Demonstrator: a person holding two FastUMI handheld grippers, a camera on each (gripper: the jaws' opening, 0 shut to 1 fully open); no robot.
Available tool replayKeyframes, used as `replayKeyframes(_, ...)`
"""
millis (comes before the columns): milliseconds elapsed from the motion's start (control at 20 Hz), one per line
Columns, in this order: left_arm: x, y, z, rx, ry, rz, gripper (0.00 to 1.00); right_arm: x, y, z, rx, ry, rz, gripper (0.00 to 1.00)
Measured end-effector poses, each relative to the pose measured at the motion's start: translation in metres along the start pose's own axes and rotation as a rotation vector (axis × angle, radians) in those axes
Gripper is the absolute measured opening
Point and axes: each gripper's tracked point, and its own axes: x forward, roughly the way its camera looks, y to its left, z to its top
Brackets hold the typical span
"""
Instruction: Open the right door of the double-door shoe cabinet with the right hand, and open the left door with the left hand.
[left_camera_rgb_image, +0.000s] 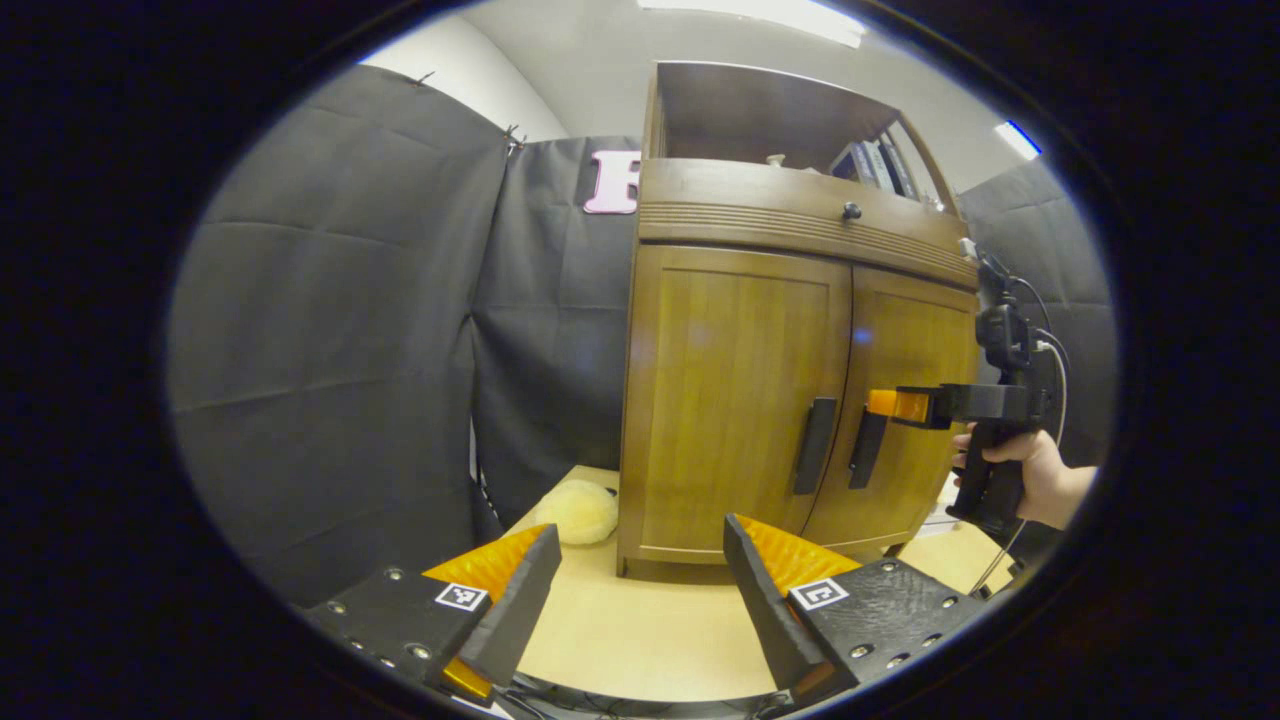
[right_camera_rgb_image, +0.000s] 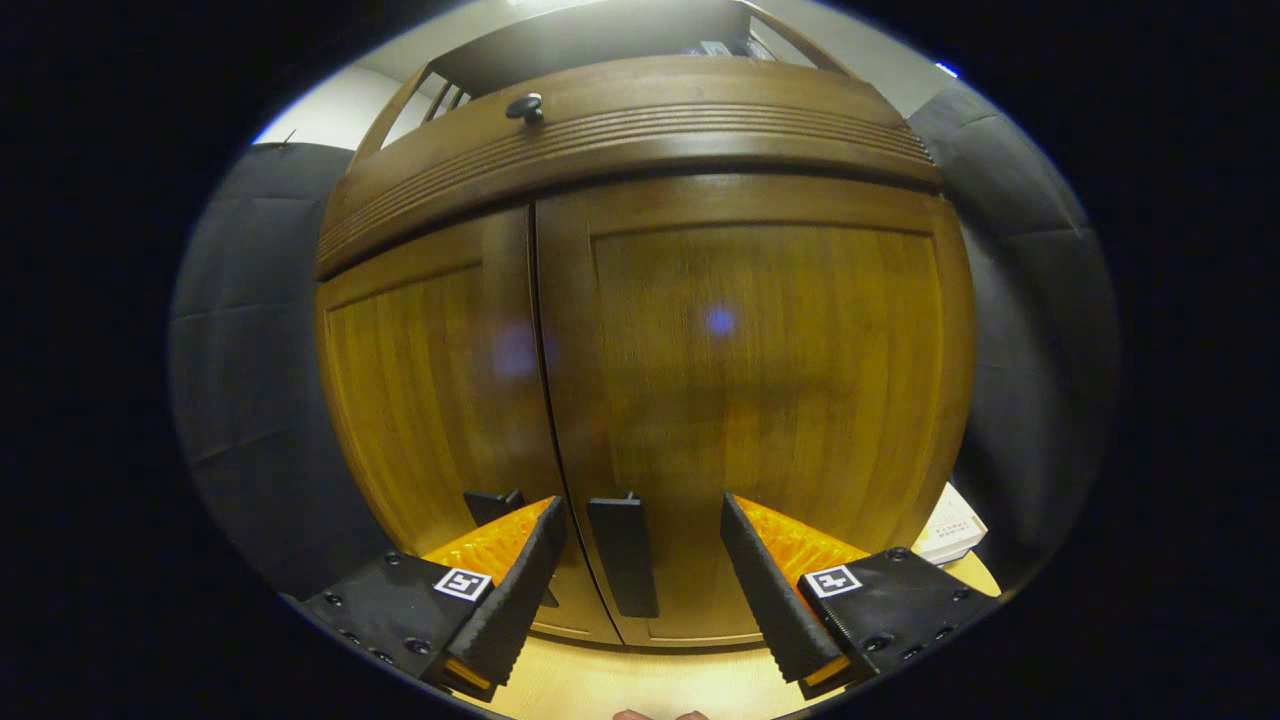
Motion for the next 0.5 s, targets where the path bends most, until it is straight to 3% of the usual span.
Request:
replayKeyframes(350,0.004,0.002,-0.003,-0.02,0.039,0.021,0.93,0.029,0.005,-0.018,-0.029,0.021,-0.023,0.98)
replayKeyframes(500,0.006,0.004,-0.004,-0.027,0.042,0.037,0.93,0.03,0.0,-0.018,-0.027,0.033,-0.043,0.8)
